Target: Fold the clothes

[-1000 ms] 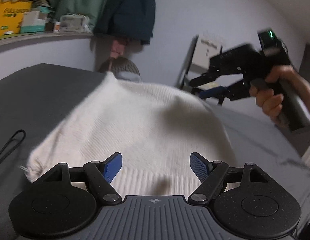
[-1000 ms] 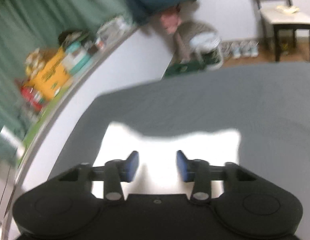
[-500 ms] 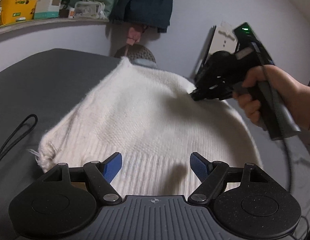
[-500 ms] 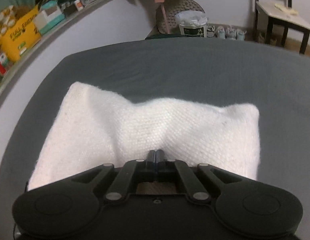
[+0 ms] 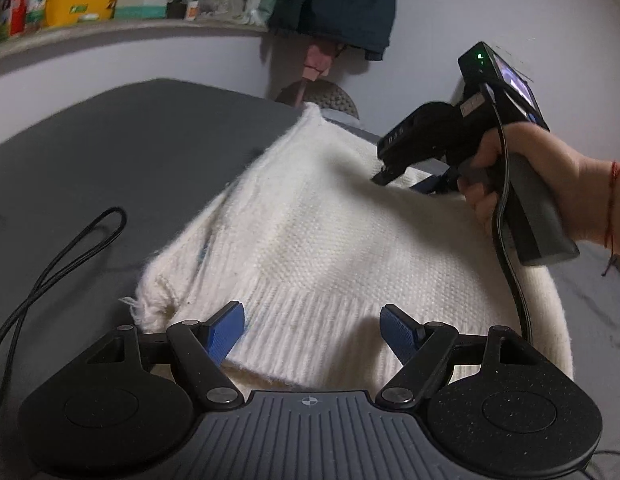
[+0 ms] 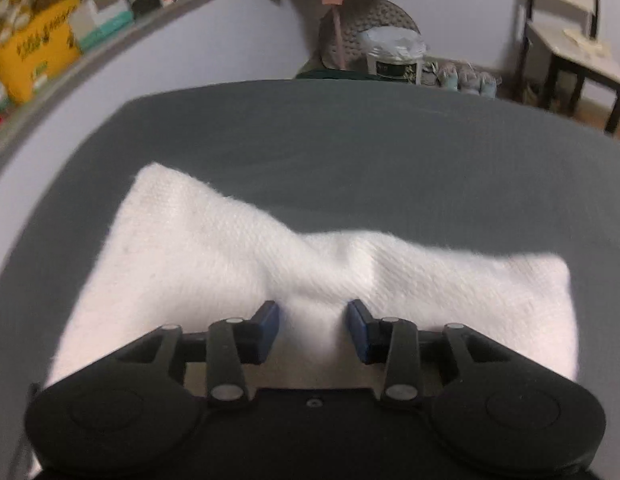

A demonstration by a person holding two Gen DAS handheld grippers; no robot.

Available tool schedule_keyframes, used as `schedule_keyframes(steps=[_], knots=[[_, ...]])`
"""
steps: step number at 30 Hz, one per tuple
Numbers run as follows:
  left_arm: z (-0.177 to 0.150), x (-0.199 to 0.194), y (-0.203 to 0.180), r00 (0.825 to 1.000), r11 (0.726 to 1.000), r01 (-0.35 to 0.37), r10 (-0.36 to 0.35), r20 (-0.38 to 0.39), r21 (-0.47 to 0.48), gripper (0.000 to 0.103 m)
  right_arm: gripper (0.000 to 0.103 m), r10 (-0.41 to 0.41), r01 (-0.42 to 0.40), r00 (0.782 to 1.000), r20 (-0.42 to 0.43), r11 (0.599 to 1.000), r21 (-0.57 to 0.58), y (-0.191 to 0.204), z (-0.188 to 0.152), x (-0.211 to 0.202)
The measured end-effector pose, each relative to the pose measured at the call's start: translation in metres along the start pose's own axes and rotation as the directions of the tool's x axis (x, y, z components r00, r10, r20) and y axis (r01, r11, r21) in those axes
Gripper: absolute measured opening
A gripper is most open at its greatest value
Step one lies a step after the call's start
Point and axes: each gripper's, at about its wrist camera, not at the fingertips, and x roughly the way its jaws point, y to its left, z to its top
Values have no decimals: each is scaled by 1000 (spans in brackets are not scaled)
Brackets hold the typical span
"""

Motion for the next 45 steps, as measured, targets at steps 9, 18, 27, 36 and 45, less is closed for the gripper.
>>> schedule_keyframes(steps=[9,18,27,36,45], knots=[[3,-1,9,998,998,42,-44,-43,-52,78,44,165,-166,986,19,984,66,-3,-31,-74],[0,-9,8,998,998,41,-43,-41,-51,78,37,258,-263,963,73,961,81,-32,-119,-113],[10,-31,21,999,989,40,-36,34,-140,78,38,254,-247,965,-69,965,91,-23,-223,-114],[-3,-76,35,988,943,154,-144,55,-295,103,81,230,-209,955,189,970,-121,-13,-252,-198],[-10,-60,64,980,834,169,-198,0,-525,103,84,29,147,966,259,758,-635,80,-292,-162]])
